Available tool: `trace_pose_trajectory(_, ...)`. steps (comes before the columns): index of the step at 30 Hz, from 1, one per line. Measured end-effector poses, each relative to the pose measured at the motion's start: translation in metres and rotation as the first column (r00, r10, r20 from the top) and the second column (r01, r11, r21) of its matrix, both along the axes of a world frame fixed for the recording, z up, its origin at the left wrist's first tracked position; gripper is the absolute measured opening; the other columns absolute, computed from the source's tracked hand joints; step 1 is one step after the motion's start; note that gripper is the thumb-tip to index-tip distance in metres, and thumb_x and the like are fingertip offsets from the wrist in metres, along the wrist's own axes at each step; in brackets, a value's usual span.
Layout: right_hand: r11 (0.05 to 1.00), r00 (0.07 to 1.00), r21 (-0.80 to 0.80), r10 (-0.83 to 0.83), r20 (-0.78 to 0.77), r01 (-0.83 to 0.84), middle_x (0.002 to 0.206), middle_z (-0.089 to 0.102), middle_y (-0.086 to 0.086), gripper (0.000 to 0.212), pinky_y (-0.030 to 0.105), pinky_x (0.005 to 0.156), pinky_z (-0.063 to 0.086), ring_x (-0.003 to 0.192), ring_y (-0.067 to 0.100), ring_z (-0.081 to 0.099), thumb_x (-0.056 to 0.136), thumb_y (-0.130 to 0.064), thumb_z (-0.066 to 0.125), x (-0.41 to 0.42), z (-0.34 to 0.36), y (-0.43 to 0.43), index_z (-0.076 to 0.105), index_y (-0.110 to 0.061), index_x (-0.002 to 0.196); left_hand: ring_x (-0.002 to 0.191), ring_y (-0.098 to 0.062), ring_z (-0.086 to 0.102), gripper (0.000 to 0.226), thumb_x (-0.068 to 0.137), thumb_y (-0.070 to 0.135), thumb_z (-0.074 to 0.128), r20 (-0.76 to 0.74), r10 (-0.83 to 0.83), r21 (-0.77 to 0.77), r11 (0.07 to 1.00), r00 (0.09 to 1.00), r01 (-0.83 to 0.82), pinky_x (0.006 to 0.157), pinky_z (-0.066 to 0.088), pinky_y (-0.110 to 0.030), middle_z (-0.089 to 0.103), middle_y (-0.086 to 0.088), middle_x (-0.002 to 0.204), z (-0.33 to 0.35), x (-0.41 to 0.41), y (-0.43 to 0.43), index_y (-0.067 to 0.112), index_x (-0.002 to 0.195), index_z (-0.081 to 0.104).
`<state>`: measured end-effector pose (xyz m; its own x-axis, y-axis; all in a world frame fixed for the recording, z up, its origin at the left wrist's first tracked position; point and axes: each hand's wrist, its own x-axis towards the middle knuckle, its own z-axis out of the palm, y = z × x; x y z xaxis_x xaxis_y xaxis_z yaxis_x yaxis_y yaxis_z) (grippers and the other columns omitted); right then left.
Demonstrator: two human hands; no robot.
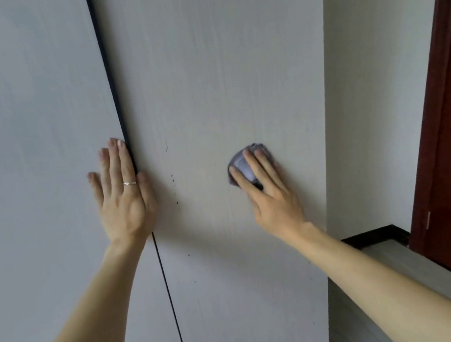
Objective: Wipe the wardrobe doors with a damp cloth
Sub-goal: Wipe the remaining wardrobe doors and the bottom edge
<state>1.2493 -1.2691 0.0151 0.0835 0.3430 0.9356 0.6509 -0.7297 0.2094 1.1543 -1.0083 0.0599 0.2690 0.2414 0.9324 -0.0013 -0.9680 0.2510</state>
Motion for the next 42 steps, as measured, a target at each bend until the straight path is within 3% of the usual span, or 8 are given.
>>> trace_pose_trajectory(4, 0.988, 1.0, -0.156, 0.012, 0.029, -0.007, 0.158, 0.037, 0.01, 0.074, 0.048, 0.118, 0.031, 0.15, 0.028, 0.028, 0.078, 0.006, 0.063, -0.009, -0.027, -0.002, 0.052, -0.023, 0.145, 0.153, -0.007, -0.006, 0.062, 0.103, 0.03, 0.024, -0.039, 0.03, 0.082, 0.996, 0.999, -0.026, 0.124, -0.006, -0.037, 0.004, 0.005, 0.168, -0.006, -0.003, 0.01, 0.017, 0.161, 0.006)
trace_pose_trajectory(11, 0.992, 0.998, 0.116, 0.054, 0.041, -0.058, 0.159, 0.033, 0.017, 0.051, 0.052, 0.117, 0.03, 0.149, 0.036, 0.026, 0.097, -0.005, 0.053, -0.007, 0.092, 0.048, 0.05, -0.017, 0.147, 0.154, -0.01, 0.002, 0.061, 0.104, 0.031, 0.025, 0.026, 0.085, 0.157, 0.984, 0.996, -0.088, 0.125, -0.005, -0.036, 0.011, 0.002, 0.167, -0.009, 0.003, 0.019, 0.015, 0.16, 0.01)
trace_pose_trajectory(16, 0.988, 0.996, -0.153, 0.002, 0.084, 0.011, 0.157, 0.039, 0.013, 0.064, 0.053, 0.111, 0.039, 0.149, 0.031, 0.03, 0.087, 0.003, 0.052, -0.018, -0.015, 0.034, 0.051, -0.021, 0.146, 0.154, -0.014, 0.006, 0.059, 0.105, 0.033, 0.025, 0.057, 0.071, 0.219, 0.972, 0.996, -0.082, 0.125, -0.001, -0.037, 0.016, -0.001, 0.167, -0.01, 0.001, 0.027, 0.012, 0.16, 0.017)
trace_pose_trajectory(19, 0.972, 0.996, -0.233, 0.031, 0.082, -0.012, 0.156, 0.04, 0.01, 0.063, 0.052, 0.109, 0.041, 0.148, 0.029, 0.033, 0.087, 0.001, 0.048, -0.018, -0.001, 0.028, 0.052, -0.024, 0.145, 0.154, -0.014, 0.008, 0.059, 0.105, 0.031, 0.029, 0.101, 0.08, 0.245, 0.964, 0.992, -0.103, 0.125, 0.006, -0.041, 0.019, -0.003, 0.166, -0.013, 0.002, 0.028, 0.01, 0.159, 0.021)
trace_pose_trajectory(26, 0.996, 0.998, 0.072, 0.043, 0.052, -0.047, 0.159, 0.033, 0.017, 0.05, 0.052, 0.118, 0.029, 0.15, 0.035, 0.024, 0.098, -0.004, 0.051, -0.021, 0.109, 0.078, 0.05, -0.017, 0.147, 0.154, -0.018, 0.016, 0.058, 0.105, 0.032, 0.029, 0.137, 0.085, 0.274, 0.954, 0.987, -0.121, 0.124, 0.014, -0.045, 0.022, -0.003, 0.165, -0.015, 0.006, 0.031, 0.01, 0.158, 0.024)
trace_pose_trajectory(31, 0.965, 0.988, -0.261, 0.023, 0.154, 0.018, 0.157, 0.038, 0.01, 0.059, 0.05, 0.114, 0.037, 0.148, 0.03, 0.031, 0.091, -0.002, 0.05, -0.031, 0.006, 0.066, 0.051, -0.023, 0.146, 0.153, -0.02, 0.02, 0.056, 0.106, 0.033, 0.03, 0.166, 0.064, 0.312, 0.943, 0.984, -0.114, 0.123, 0.02, -0.047, 0.026, -0.005, 0.164, -0.017, 0.004, 0.035, 0.009, 0.157, 0.028)
trace_pose_trajectory(35, 0.903, 0.971, -0.424, 0.038, 0.238, 0.068, 0.157, 0.04, 0.006, 0.06, 0.045, 0.114, 0.037, 0.147, 0.026, 0.034, 0.093, -0.003, 0.038, -0.022, 0.046, 0.057, 0.051, -0.029, 0.146, 0.152, -0.02, 0.023, 0.056, 0.106, 0.031, 0.032, 0.193, 0.051, 0.322, 0.94, 0.98, -0.113, 0.123, 0.02, -0.046, 0.028, -0.006, 0.163, -0.016, 0.005, 0.039, 0.008, 0.156, 0.031)
trace_pose_trajectory(42, 0.999, 0.989, -0.045, 0.035, 0.142, -0.028, 0.157, 0.036, 0.019, 0.05, 0.054, 0.116, 0.031, 0.148, 0.038, 0.028, 0.097, -0.003, 0.05, -0.029, 0.114, 0.092, 0.052, -0.016, 0.145, 0.152, -0.02, 0.024, 0.055, 0.106, 0.031, 0.033, 0.199, 0.049, 0.335, 0.935, 0.979, -0.115, 0.121, 0.024, -0.047, 0.028, -0.005, 0.163, -0.019, 0.005, 0.041, 0.009, 0.156, 0.031)
